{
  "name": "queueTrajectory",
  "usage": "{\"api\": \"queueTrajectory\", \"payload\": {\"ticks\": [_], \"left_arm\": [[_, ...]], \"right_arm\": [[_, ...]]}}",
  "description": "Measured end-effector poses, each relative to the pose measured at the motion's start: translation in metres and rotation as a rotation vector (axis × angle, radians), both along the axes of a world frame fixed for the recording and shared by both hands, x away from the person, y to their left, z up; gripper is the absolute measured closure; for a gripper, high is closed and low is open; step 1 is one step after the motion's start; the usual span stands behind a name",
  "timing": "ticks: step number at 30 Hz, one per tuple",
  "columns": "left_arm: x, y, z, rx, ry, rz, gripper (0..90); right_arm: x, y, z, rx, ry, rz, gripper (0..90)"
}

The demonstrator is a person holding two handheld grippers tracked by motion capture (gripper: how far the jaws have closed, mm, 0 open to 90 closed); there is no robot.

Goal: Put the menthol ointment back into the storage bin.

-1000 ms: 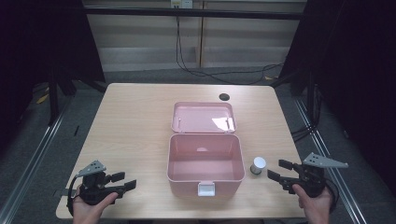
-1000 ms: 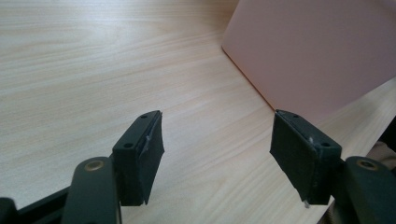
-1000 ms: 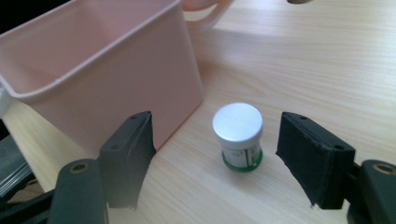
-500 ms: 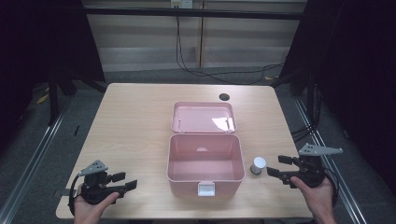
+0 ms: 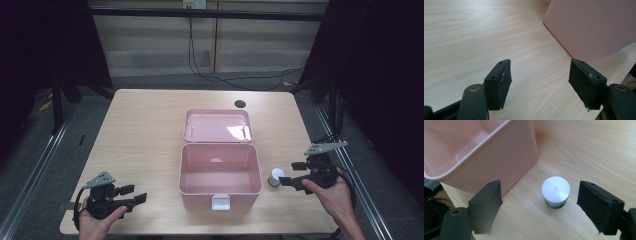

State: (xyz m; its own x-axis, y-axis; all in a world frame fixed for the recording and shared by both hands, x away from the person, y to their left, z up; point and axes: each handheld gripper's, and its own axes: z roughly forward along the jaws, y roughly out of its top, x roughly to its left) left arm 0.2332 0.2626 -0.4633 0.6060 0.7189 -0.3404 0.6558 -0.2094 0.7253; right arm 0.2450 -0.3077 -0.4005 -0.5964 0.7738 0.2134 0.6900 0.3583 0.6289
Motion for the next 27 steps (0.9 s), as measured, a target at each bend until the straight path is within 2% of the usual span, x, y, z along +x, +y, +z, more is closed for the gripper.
{"api": "queueTrajectory", "payload": {"ticks": [1, 3, 7, 10, 13, 16, 18, 22, 24, 25, 27], "left_arm": [[0.0, 0.0, 0.0, 0.001, -0.001, -0.001, 34.4], [0.0, 0.0, 0.0, 0.002, 0.0, -0.002, 34.4], [0.0, 0.0, 0.0, 0.003, -0.001, -0.005, 34.4], [0.0, 0.0, 0.0, 0.001, 0.001, -0.001, 34.4], [0.0, 0.0, 0.0, 0.002, 0.0, -0.001, 34.4], [0.0, 0.0, 0.0, 0.003, 0.0, -0.003, 34.4], [0.0, 0.0, 0.0, 0.001, 0.002, -0.001, 34.4], [0.0, 0.0, 0.0, 0.003, 0.001, -0.002, 34.4], [0.0, 0.0, 0.0, 0.003, 0.001, -0.002, 34.5], [0.0, 0.0, 0.0, 0.004, 0.001, -0.003, 34.4], [0.0, 0.0, 0.0, 0.003, 0.001, -0.002, 34.4]], "right_arm": [[0.002, 0.003, 0.001, -0.023, 0.012, 0.015, 20.0], [0.005, 0.006, 0.004, -0.038, 0.035, 0.035, 25.1], [0.011, 0.011, 0.008, -0.064, 0.043, 0.044, 26.6], [0.017, 0.012, 0.011, -0.066, 0.06, 0.069, 29.4], [0.022, 0.016, 0.015, -0.11, 0.097, 0.102, 30.7], [0.025, 0.019, 0.017, -0.132, 0.111, 0.12, 33.9], [0.028, 0.021, 0.018, -0.136, 0.124, 0.118, 34.3], [0.034, 0.023, 0.018, -0.138, 0.153, 0.172, 32.1], [0.036, 0.024, 0.018, -0.164, 0.159, 0.165, 31.3], [0.038, 0.025, 0.018, -0.173, 0.177, 0.179, 31.5], [0.04, 0.028, 0.018, -0.21, 0.196, 0.174, 32.9]]}}
